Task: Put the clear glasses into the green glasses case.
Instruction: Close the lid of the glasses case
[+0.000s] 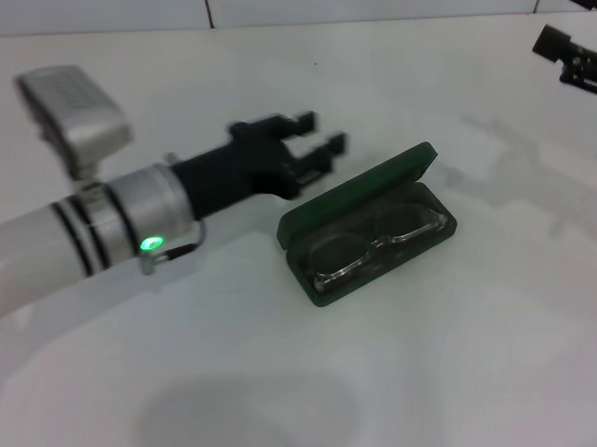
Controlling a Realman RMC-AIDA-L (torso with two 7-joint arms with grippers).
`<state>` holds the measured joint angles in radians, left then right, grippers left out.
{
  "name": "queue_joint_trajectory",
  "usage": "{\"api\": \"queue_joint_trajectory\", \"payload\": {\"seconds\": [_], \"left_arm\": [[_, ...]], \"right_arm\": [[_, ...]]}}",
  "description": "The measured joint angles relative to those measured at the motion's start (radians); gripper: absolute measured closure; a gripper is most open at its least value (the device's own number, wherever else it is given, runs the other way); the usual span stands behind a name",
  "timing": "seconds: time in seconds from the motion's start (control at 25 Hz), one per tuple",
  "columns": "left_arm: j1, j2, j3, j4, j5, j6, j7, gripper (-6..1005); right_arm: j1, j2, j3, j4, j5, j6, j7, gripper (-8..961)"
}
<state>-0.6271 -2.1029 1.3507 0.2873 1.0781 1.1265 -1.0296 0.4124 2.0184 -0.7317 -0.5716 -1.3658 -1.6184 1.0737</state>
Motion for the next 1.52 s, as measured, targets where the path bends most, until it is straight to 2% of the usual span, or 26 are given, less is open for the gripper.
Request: {"api": "queue_joint_trajectory", "payload": {"seconds": [0.2,0.24,0.36,0.72,0.88,1.04,1.28,1.4,1.52], "left_arm": [[-0.027,-0.003,0.050,-0.028,-0.019,-0.006,0.004,485],[-0.031,-0.004,0.103,-0.030,-0.022,-0.015,0.003,485],[-0.032,-0.004,0.125,-0.025,-0.023,-0.015,0.002,484],[-0.023,-0.005,0.133,-0.026,-0.040,0.003,-0.005,484],[-0.010,-0.005,0.133,-0.021,-0.144,0.048,0.035,485],[-0.025,-0.005,0.147,-0.027,-0.176,-0.036,0.062,485],[-0.051,-0.005,0.293,-0.024,-0.257,-0.200,0.047,485],[-0.052,-0.005,0.367,-0.012,-0.324,-0.222,0.054,484],[-0.047,-0.005,0.390,0.003,-0.335,-0.221,0.055,484]], "right_arm": [[0.032,0.001,-0.006,0.021,0.030,0.056,-0.005,105],[0.037,0.000,-0.006,0.027,0.032,0.062,-0.008,106],[0.040,-0.001,-0.005,0.029,0.032,0.064,-0.013,107],[0.040,-0.003,-0.005,0.024,0.033,0.063,-0.015,108],[0.038,-0.004,-0.005,0.026,0.033,0.062,-0.017,109],[0.037,-0.002,-0.007,0.027,0.033,0.059,-0.018,109],[0.039,0.000,-0.008,0.030,0.029,0.060,-0.018,109],[0.038,0.000,-0.008,0.030,0.029,0.061,-0.018,109],[0.035,-0.002,-0.008,0.031,0.028,0.062,-0.018,109]]}}
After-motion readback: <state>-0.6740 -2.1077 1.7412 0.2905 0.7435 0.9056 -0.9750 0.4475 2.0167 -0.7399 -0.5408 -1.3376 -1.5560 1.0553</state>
